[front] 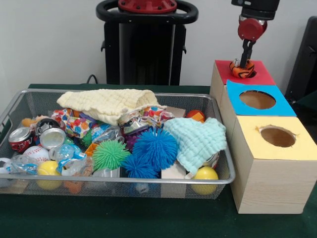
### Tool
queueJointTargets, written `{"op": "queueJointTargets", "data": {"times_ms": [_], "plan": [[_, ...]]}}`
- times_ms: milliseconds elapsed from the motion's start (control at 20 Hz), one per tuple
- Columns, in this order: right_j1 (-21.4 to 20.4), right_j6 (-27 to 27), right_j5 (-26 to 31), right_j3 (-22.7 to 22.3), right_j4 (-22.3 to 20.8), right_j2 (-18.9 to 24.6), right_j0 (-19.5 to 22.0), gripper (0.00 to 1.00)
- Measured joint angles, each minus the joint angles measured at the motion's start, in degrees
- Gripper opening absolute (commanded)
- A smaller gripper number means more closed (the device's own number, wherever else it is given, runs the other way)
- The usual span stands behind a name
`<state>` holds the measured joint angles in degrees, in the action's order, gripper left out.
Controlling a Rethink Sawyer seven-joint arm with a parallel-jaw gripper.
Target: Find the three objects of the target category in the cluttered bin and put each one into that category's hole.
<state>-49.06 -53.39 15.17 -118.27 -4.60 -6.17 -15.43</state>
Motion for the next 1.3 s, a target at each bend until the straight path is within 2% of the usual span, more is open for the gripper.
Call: {"op": "queueJointTargets", "data": {"times_ms": [300,550,750,950,1300], "plan": [[-3.2,0.0,5.5,-0.4,1.1,0.0,0.4,1.0],[-7.1,0.0,12.8,-0.5,2.2,0.0,1.4,1.0],[-9.0,0.0,15.9,-0.5,2.6,0.0,2.2,1.0],[-10.4,0.0,17.1,-0.5,2.6,0.0,3.3,1.0],[-9.1,0.0,16.4,-0.5,2.6,0.5,7.3,1.0]]}}
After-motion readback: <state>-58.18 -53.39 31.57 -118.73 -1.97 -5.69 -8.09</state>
